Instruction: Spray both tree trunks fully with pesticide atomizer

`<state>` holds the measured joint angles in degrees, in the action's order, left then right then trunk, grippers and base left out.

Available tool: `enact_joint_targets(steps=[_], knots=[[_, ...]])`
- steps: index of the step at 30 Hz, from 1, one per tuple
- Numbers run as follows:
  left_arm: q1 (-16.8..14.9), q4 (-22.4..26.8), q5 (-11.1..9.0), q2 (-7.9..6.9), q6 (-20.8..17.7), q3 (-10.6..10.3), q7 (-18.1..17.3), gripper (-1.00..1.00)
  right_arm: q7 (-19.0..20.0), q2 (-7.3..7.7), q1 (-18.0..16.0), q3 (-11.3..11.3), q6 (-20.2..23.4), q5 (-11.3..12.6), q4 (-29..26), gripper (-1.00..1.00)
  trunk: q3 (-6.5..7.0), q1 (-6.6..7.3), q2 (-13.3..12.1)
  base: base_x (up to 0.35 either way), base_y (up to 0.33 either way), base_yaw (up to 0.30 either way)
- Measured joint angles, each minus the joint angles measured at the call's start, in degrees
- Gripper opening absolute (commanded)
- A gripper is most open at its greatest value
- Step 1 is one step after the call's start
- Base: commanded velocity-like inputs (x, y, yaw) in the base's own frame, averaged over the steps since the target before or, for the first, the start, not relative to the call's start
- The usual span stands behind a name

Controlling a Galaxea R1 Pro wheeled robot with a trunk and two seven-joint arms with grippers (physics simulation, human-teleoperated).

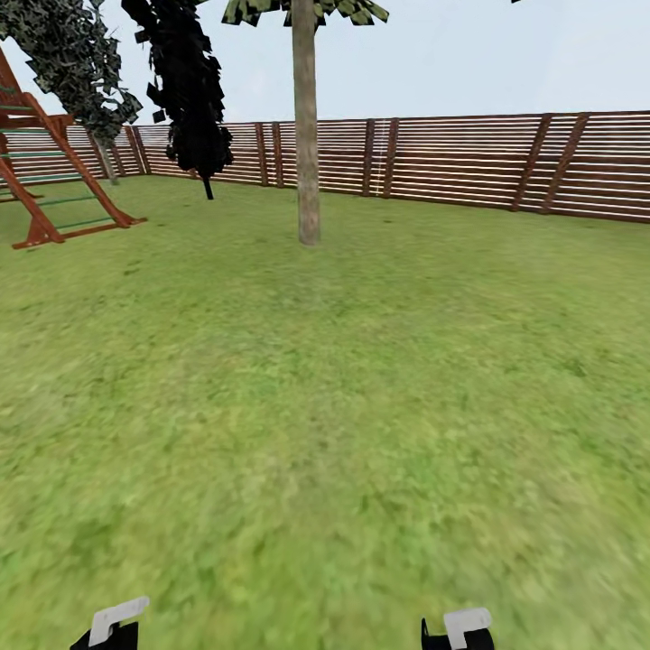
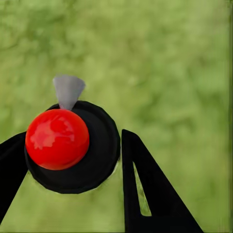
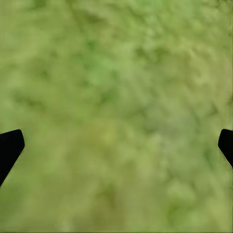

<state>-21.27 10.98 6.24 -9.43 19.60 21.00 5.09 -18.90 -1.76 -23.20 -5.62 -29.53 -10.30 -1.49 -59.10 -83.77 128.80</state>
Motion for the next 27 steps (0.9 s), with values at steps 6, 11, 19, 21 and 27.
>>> enact_joint_targets(steps=[6, 11, 19, 21, 27], knots=[[0.00, 0.00, 0.00, 0.03, 0.00, 0.00, 0.00, -1.00, 0.00, 0.00, 0.00, 0.00, 0.00, 0.01, 0.01, 1.00, 0.00, 0.00, 0.00, 0.337, 0.000, 0.000], [0.00, 0.00, 0.00, 0.03, 0.00, 0.00, 0.00, -1.00, 0.00, 0.00, 0.00, 0.00, 0.00, -0.03, 0.01, 1.00, 0.00, 0.00, 0.00, 0.337, 0.000, 0.000], [0.00, 0.04, 0.00, 0.02, 0.01, 0.00, -0.03, -1.00, 0.00, 0.00, 0.00, 0.00, 0.00, 0.01, 0.01, 1.00, 0.00, 0.00, 0.00, 0.337, 0.000, 0.000], [0.00, 0.08, 0.00, -0.01, 0.07, 0.01, -0.07, -1.00, 0.00, 0.00, 0.00, 0.00, 0.00, 0.01, 0.00, 1.00, 0.00, 0.00, 0.00, 0.337, 0.000, 0.000], [0.01, 0.09, 0.00, 0.00, 0.01, 0.00, -0.09, -1.00, 0.00, 0.00, 0.00, 0.00, 0.00, 0.01, 0.00, 1.00, 0.00, 0.00, 0.00, 0.337, 0.000, 0.000]])
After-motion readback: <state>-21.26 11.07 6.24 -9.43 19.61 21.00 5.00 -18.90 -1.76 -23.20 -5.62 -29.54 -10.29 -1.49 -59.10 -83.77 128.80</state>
